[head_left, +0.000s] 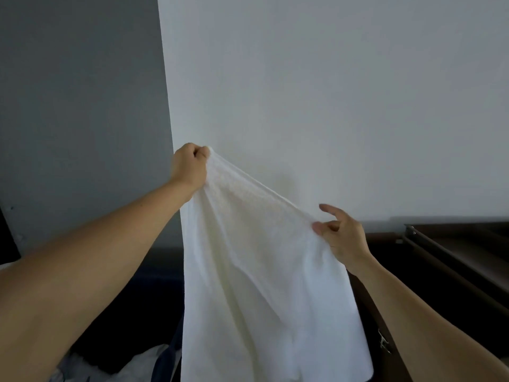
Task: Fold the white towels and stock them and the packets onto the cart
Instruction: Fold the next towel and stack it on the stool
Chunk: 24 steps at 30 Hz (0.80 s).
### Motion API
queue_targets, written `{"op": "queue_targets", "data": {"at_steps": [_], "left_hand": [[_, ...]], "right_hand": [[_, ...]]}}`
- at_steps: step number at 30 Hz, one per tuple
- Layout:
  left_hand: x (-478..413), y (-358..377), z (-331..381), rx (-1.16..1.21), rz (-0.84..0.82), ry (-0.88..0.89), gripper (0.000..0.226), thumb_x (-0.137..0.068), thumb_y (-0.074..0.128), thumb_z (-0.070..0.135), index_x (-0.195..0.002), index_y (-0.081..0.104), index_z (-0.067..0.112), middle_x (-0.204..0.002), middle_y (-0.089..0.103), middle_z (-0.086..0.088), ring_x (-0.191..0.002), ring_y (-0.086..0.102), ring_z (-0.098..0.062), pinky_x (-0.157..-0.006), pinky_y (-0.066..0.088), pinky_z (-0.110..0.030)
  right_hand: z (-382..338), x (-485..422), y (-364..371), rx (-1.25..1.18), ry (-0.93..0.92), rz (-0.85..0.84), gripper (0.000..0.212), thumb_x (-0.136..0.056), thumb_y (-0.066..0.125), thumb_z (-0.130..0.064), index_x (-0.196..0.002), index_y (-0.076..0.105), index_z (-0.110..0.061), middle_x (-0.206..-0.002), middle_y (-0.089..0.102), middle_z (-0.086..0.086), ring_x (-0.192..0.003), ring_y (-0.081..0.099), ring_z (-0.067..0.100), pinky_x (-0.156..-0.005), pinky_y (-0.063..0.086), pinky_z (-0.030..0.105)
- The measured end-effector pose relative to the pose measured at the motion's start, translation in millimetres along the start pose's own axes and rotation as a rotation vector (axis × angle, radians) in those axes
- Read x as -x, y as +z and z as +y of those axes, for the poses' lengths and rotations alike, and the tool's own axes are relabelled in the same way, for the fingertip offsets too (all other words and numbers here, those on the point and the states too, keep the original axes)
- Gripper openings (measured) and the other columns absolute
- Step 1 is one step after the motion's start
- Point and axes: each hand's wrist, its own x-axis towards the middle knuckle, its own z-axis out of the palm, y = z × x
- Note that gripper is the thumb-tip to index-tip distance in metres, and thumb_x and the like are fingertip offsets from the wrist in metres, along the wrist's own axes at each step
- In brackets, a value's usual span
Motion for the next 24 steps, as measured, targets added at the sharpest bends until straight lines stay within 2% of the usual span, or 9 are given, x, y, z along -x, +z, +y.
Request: {"op": "queue_targets", "data": {"at_steps": [4,7,9,11,13,15,18,21,24], "left_hand": [[2,-3,-19,-0.06,-0.006,-0.052,0.029,-0.101,0.048,0.024,-0.077,0.047,0.008,-0.068,0.042,-0.001,-0.062,0.039,-0.015,-0.055,0.037,-0.029],[7,-4,-25,-0.11,-0.006,-0.118,0.02,-0.1,0.045,0.019,-0.084,0.05,0.008,-0.078,0.047,-0.006,-0.072,0.042,-0.019,-0.051,0.03,-0.027],[16,-1,-17,-0.197,-0.045,-0.049,0.019,-0.099,0.042,0.017,-0.084,0.048,0.007,-0.082,0.049,-0.008,-0.077,0.044,-0.021,-0.056,0.03,-0.032],[32,10,4,-0.277,-0.192,0.116,0.022,-0.101,0.041,0.02,-0.084,0.046,0.006,-0.085,0.052,-0.01,-0.078,0.046,-0.024,-0.064,0.032,-0.034],[53,25,30,-0.286,-0.395,0.271,0.024,-0.102,0.041,0.021,-0.086,0.048,0.005,-0.089,0.056,-0.012,-0.082,0.051,-0.028,-0.071,0.038,-0.036],[66,36,44,-0.249,-0.578,0.342,0.024,-0.104,0.041,0.023,-0.101,0.055,0.004,-0.104,0.061,-0.01,-0.098,0.057,-0.029,-0.082,0.044,-0.035],[70,38,45,-0.216,-0.8,0.319,0.034,-0.106,0.04,0.028,-0.13,0.054,0.008,-0.13,0.059,-0.005,-0.12,0.055,-0.022,-0.097,0.042,-0.029],[70,39,36,-0.314,-0.973,0.307,0.033,-0.104,0.042,0.033,-0.123,0.059,0.013,-0.118,0.064,-0.004,-0.108,0.059,-0.021,-0.093,0.048,-0.035],[75,47,29,-0.33,-0.938,0.303,0.033,-0.103,0.046,0.037,-0.111,0.061,0.008,-0.106,0.064,-0.009,-0.09,0.058,-0.02,-0.077,0.046,-0.032]], "right_hand": [[-5,-3,6,0.228,-0.01,-0.029,0.007,-0.095,0.067,-0.026,-0.101,0.071,-0.025,-0.087,0.072,-0.006,-0.088,0.068,0.016,-0.074,0.052,0.024],[-14,-4,10,0.285,-0.043,-0.002,0.011,-0.098,0.061,-0.026,-0.095,0.069,-0.021,-0.083,0.069,-0.005,-0.081,0.064,0.017,-0.065,0.047,0.023],[-29,-5,14,0.255,-0.087,0.037,0.011,-0.098,0.06,-0.023,-0.091,0.067,-0.02,-0.077,0.064,-0.006,-0.075,0.059,0.016,-0.059,0.041,0.016],[-52,-7,24,0.285,-0.158,0.003,0.009,-0.097,0.061,-0.023,-0.092,0.068,-0.019,-0.076,0.062,-0.008,-0.072,0.055,0.011,-0.057,0.039,0.012],[-73,-7,39,0.366,-0.235,-0.087,0.01,-0.097,0.062,-0.024,-0.097,0.071,-0.019,-0.079,0.063,-0.007,-0.076,0.056,0.012,-0.065,0.04,0.019],[-85,-6,50,0.382,-0.249,-0.135,0.011,-0.095,0.061,-0.022,-0.097,0.071,-0.02,-0.075,0.061,-0.007,-0.071,0.054,0.012,-0.064,0.04,0.023],[-86,-7,51,0.341,-0.212,-0.131,0.012,-0.094,0.059,-0.019,-0.094,0.072,-0.02,-0.07,0.058,-0.01,-0.063,0.051,0.007,-0.052,0.035,0.014],[-81,-6,47,0.287,-0.19,-0.081,0.008,-0.093,0.065,-0.022,-0.093,0.073,-0.022,-0.08,0.065,-0.012,-0.076,0.06,0.007,-0.06,0.04,0.012],[-78,-2,47,0.214,-0.168,-0.092,0.004,-0.091,0.07,-0.023,-0.089,0.073,-0.024,-0.083,0.069,-0.012,-0.082,0.064,0.009,-0.066,0.044,0.015]]}}
